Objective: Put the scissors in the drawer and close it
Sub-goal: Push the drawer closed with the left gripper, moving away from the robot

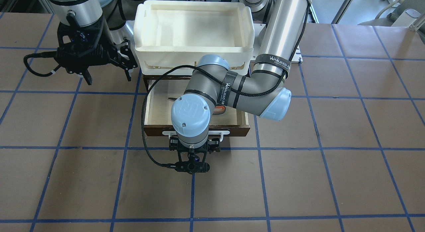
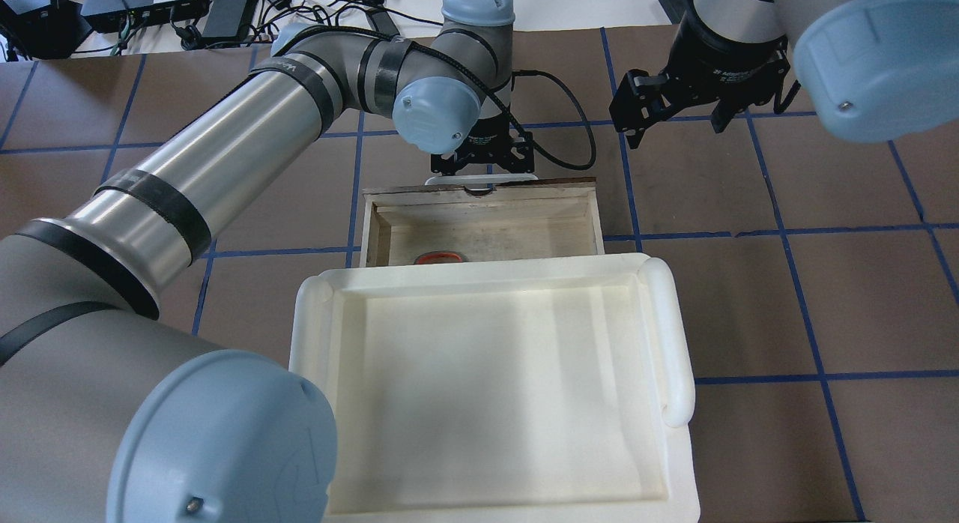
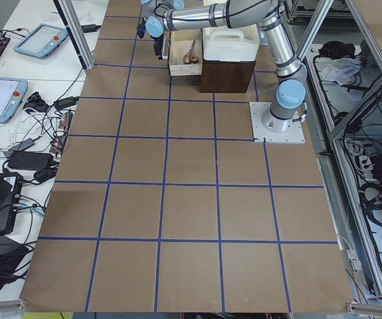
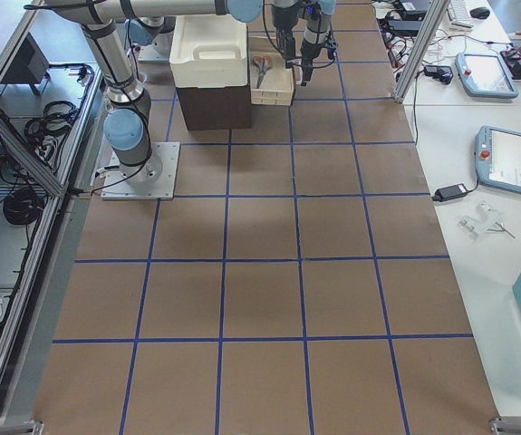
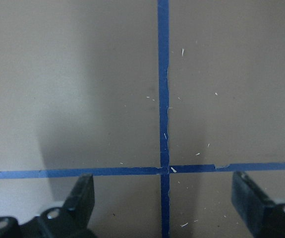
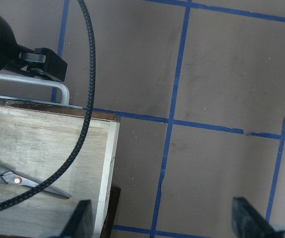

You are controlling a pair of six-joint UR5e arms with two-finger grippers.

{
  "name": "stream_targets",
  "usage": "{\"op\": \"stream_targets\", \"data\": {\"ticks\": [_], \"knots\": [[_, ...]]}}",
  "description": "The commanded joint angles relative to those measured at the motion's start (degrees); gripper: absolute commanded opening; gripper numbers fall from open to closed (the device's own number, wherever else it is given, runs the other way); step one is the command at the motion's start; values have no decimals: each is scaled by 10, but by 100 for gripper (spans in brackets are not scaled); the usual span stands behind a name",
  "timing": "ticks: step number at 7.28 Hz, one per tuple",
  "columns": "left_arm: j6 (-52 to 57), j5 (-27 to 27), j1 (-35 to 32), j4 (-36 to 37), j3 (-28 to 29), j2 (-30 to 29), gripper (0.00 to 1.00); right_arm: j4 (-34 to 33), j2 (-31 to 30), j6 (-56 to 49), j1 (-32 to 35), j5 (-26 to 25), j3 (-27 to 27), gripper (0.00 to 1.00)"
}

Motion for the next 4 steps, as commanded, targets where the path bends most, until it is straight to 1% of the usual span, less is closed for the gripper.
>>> {"op": "stream_targets", "data": {"ticks": [1,3,4], "knots": [[0,0,-2,-14,-3,6,100,2,-2,0,0,0,0,100],[0,0,-2,-33,-8,14,100,3,-2,0,0,0,0,100],[0,0,-2,-33,-19,21,100,3,-2,0,0,-1,0,100]]}}
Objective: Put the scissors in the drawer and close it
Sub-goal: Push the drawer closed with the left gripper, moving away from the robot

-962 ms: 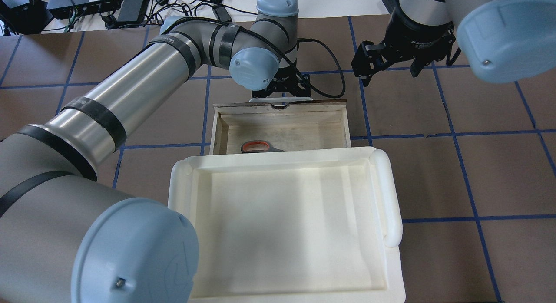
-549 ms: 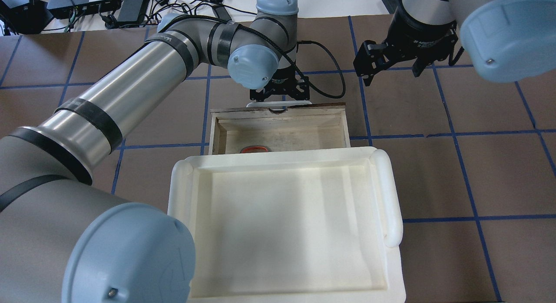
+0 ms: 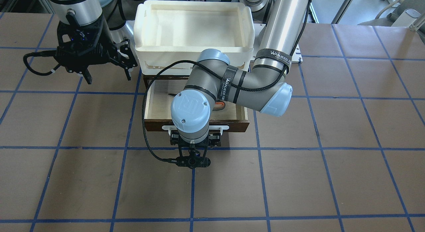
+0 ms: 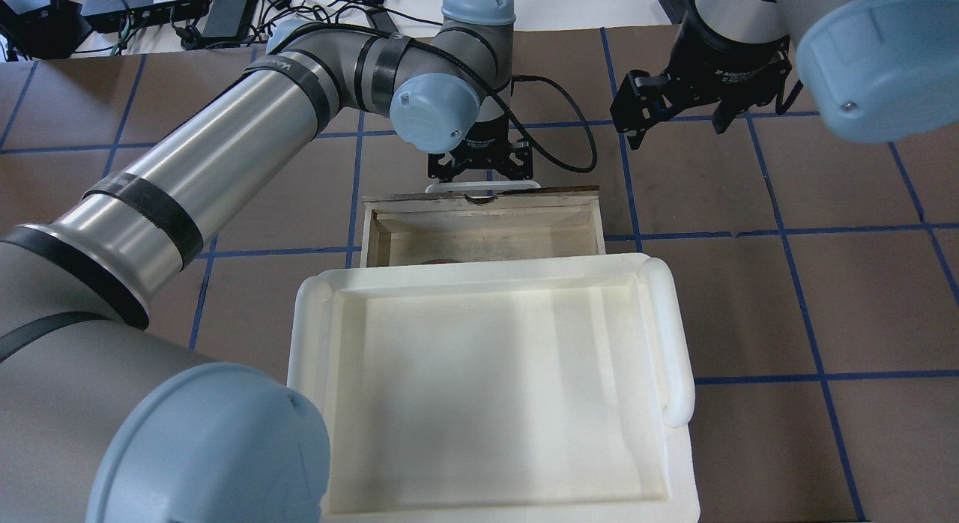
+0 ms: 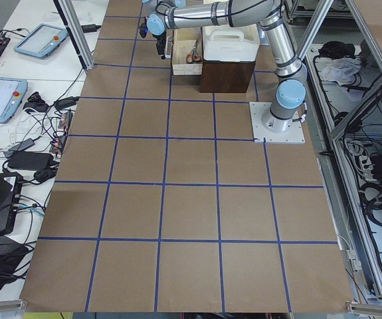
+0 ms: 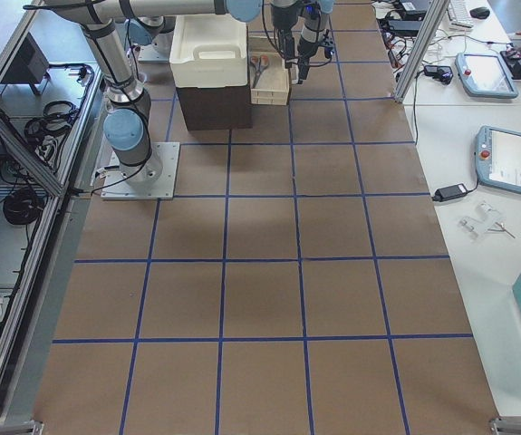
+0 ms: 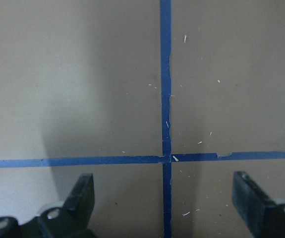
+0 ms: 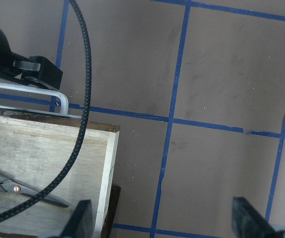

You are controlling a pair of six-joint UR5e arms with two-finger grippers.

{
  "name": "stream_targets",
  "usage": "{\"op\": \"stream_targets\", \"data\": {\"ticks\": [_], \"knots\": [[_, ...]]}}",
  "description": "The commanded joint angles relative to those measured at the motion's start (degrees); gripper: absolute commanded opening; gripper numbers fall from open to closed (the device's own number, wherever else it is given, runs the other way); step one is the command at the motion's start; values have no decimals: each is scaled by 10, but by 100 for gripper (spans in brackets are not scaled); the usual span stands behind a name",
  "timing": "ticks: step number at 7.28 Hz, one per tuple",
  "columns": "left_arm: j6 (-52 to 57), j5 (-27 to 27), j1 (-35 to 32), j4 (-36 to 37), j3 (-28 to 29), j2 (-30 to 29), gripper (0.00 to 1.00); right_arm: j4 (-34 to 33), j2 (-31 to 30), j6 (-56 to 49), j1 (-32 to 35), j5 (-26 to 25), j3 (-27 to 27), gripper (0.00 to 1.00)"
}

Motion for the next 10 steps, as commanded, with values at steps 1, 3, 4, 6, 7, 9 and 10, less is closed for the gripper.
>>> {"op": "stream_targets", "data": {"ticks": [1,3,4,6,7,9,10], "knots": [[0,0,0,-4,-18,13,100,-2,0,-6,0,-1,0,100],[1,5,0,-6,-34,28,100,-5,0,-5,0,-1,0,100],[1,4,0,-7,-43,34,100,0,0,-6,0,-8,0,100],[1,4,0,-8,-67,48,100,-3,0,-4,0,-8,0,100],[3,4,0,-10,-75,53,100,-2,0,-4,0,-8,0,100],[7,3,-2,-36,-84,66,100,-3,0,0,-2,-6,0,100],[9,2,-2,-40,-95,74,100,-3,0,0,-2,-7,0,100]]}}
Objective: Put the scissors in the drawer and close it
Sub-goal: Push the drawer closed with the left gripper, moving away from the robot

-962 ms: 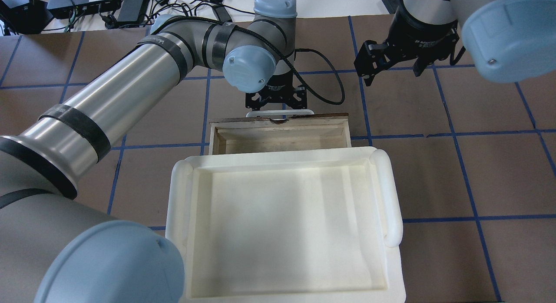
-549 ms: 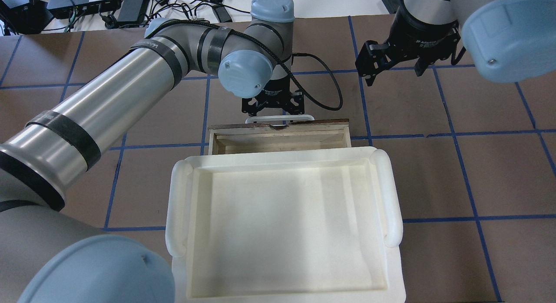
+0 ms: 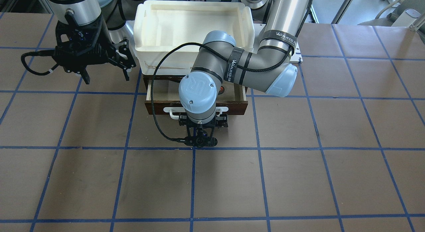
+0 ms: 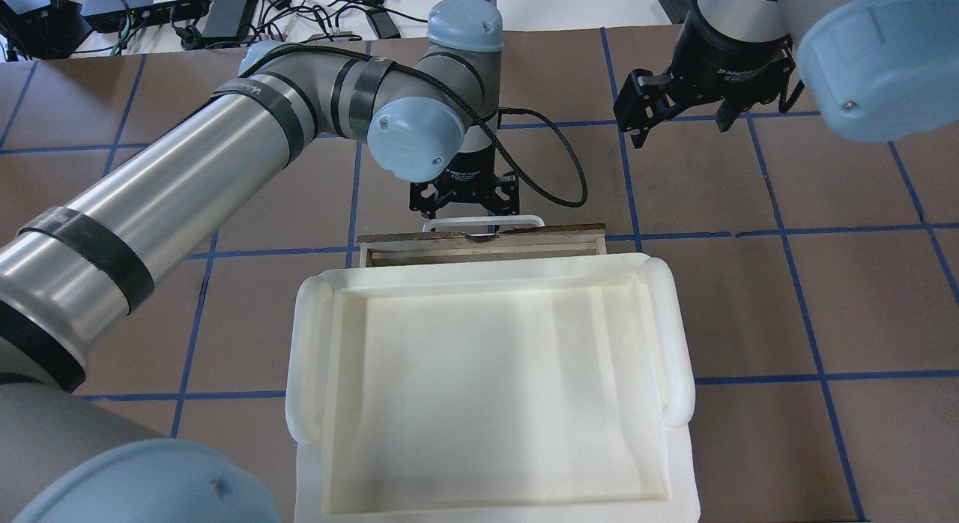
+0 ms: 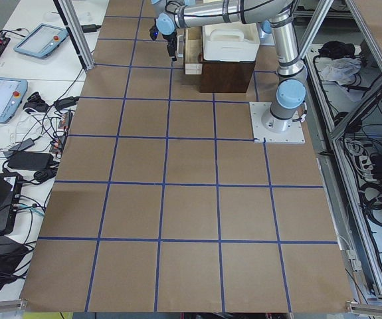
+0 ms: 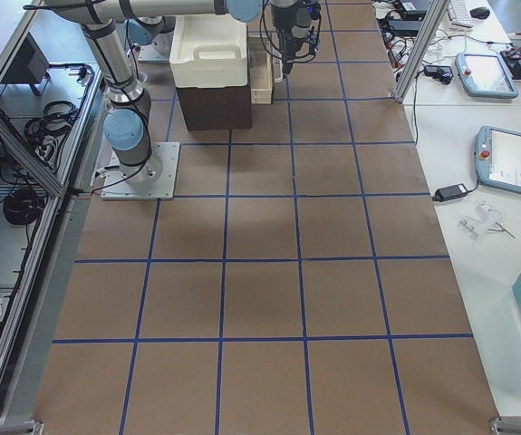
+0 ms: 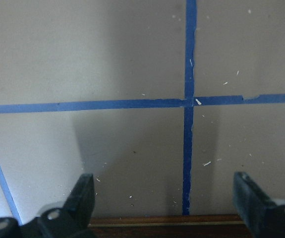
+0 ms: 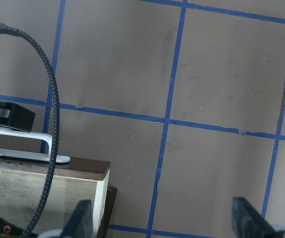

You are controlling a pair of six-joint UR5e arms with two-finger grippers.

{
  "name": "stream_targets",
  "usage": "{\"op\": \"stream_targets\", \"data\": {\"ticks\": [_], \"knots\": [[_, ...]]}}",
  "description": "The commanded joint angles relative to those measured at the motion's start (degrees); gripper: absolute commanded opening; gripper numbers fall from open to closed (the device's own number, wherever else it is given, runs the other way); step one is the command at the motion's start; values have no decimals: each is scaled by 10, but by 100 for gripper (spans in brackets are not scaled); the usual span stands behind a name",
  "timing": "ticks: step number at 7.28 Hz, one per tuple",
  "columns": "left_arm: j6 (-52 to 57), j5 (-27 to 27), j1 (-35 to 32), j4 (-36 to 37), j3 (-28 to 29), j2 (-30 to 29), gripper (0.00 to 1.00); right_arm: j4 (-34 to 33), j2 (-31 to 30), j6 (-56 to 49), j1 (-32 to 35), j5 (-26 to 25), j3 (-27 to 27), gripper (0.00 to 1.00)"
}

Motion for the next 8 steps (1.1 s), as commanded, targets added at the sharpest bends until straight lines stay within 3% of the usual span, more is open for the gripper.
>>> {"op": "stream_targets", "data": {"ticks": [1,8], "knots": [[3,0,-4,-9,-29,18,100,-1,0,1,-1,0,0,100],[3,1,-9,-84,-49,49,100,1,-10,0,-37,9,0,100]]}}
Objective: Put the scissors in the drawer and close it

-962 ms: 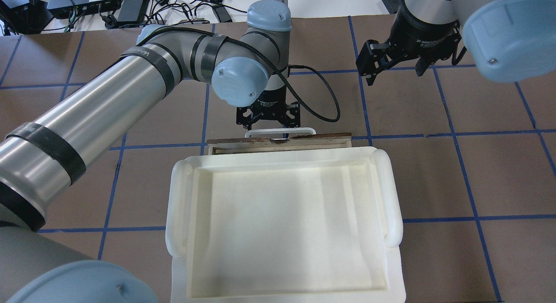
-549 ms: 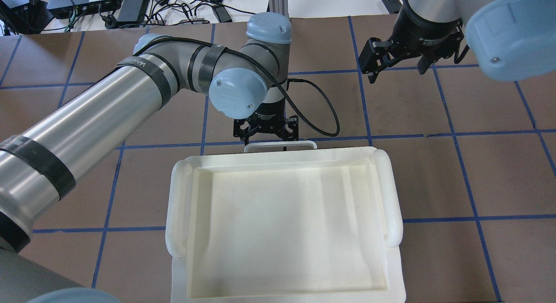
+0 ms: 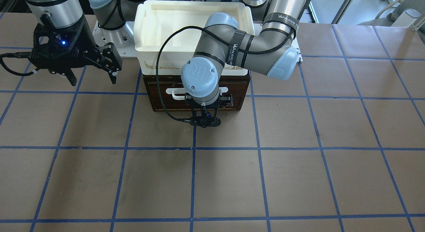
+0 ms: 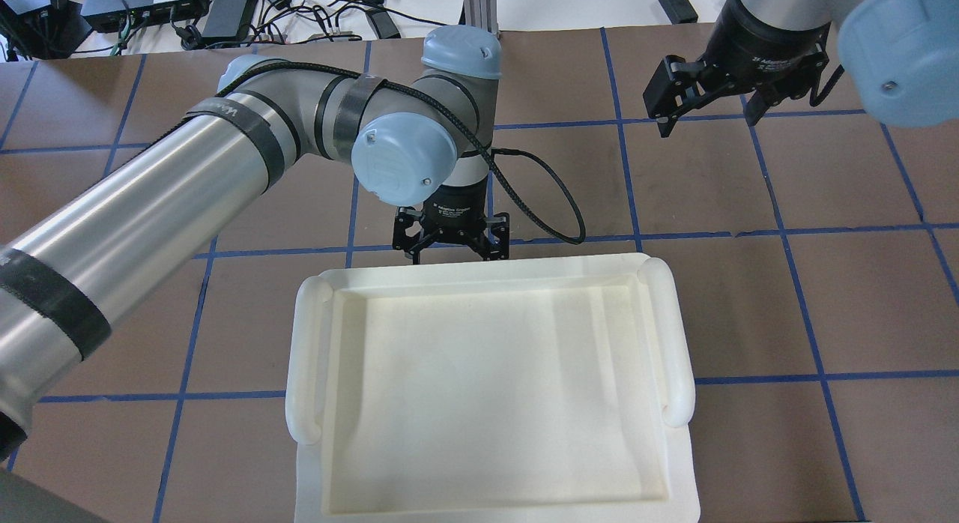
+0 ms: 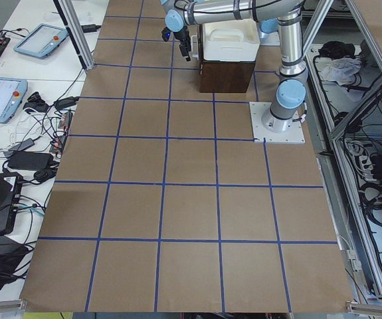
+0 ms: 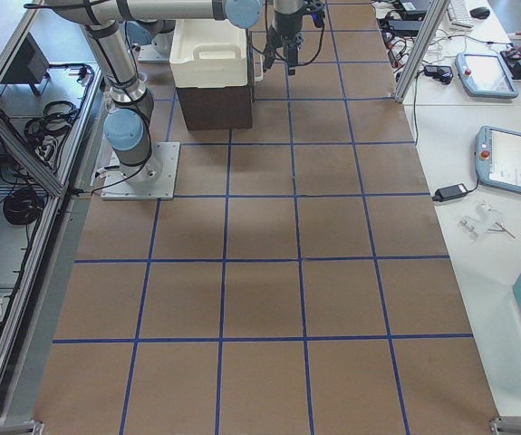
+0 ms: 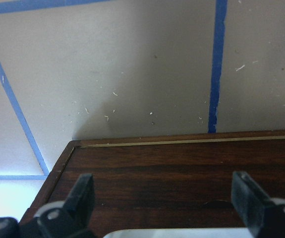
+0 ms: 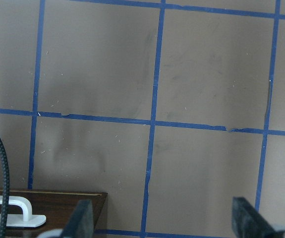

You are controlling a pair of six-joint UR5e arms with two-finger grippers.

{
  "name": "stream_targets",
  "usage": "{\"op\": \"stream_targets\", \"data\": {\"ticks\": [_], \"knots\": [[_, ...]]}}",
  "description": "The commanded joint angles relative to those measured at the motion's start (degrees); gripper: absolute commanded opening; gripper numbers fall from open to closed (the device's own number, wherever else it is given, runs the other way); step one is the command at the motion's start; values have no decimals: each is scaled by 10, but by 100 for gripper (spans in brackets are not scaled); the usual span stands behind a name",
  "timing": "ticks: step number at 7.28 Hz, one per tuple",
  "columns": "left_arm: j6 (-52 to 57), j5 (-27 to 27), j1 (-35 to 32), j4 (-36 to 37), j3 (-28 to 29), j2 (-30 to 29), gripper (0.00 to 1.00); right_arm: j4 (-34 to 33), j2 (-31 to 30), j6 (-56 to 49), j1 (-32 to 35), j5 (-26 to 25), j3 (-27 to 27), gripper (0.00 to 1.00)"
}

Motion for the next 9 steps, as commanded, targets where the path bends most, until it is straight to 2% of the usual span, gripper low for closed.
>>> {"op": "stream_targets", "data": {"ticks": [1,3,5,6,9], "knots": [[0,-4,-2,-12,1,8,100,0,-8,1,3,2,2,100],[1,-2,-1,-11,2,16,100,1,-10,14,5,2,2,100],[1,5,17,54,37,24,100,2,-13,22,7,2,3,100],[1,14,33,62,63,35,100,2,-14,22,7,2,3,100],[1,24,45,35,75,123,100,2,-17,56,8,2,3,100]]}}
